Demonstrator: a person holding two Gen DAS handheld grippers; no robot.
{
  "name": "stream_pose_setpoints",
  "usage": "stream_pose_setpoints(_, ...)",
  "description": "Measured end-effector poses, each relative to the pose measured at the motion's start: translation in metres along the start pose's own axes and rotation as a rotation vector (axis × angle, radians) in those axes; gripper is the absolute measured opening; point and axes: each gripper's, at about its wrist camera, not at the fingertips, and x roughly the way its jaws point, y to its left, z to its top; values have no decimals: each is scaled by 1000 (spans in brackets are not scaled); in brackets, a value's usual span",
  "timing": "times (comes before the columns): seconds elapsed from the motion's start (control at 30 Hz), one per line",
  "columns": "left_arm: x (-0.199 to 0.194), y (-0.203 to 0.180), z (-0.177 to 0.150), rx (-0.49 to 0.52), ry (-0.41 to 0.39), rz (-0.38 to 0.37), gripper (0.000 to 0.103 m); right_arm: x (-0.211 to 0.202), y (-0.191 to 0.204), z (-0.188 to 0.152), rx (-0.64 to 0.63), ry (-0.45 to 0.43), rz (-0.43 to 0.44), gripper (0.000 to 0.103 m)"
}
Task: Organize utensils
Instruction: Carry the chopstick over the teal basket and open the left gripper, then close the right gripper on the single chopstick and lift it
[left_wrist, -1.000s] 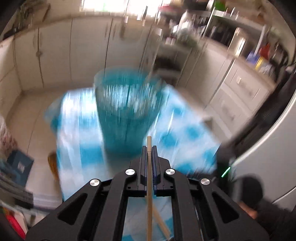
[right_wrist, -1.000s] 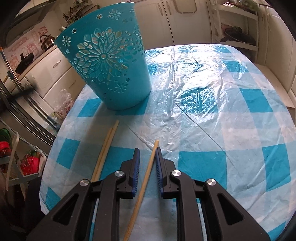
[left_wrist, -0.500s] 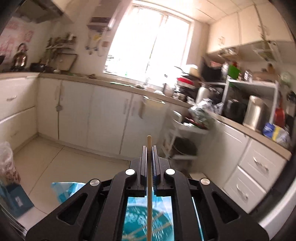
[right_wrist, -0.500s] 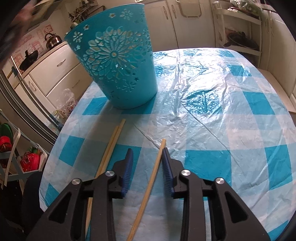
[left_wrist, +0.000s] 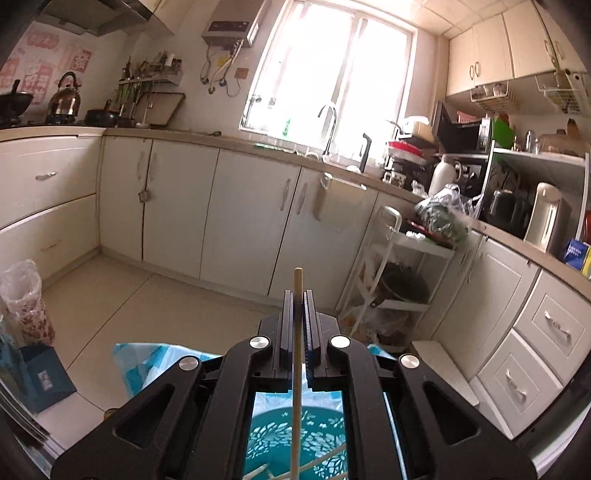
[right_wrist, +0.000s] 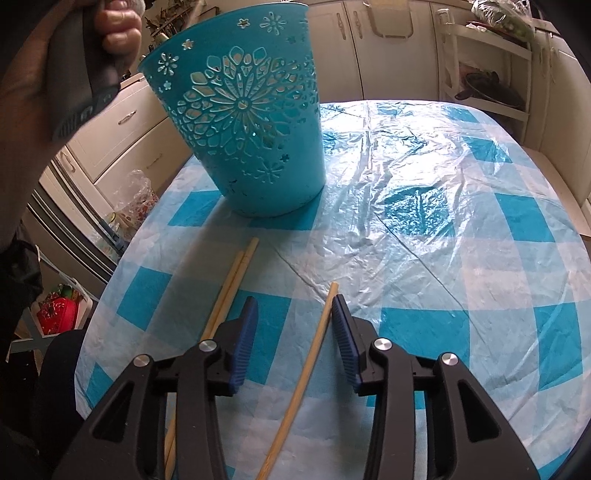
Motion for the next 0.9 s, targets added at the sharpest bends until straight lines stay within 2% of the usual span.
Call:
stream_pose_setpoints(0.07,-1,2,-4,5,2,9,5,0,0,0,0,0,0,41)
stream_pose_setpoints(0.37,-11,3,-24,73,110,9,8,-1,-1,0,7,7,11,41)
stream_pose_setpoints(0.47,-36,14,-27,69,101,29,26,-5,-7,-2,31,14,28,41)
stream_pose_setpoints(0.53,-67,27,-29,52,47,57,54,-7,-11,-4,49,16,36,41)
stream_pose_setpoints(0.6,-96,40,-37,41,-5,96,66,-10,-13,-6,61,14,39,41)
stream_pose_setpoints(0.67,-111,52,-47,39,-13,122,70,-11,-12,-7,56,11,27,39)
stream_pose_setpoints(0.73,-118,67,-68,44,24,151,73,-12,-11,-8,56,6,15,38)
stream_pose_setpoints(0.9,-100,95,-128,39,228,190,73,-15,-5,-12,48,18,-31,35)
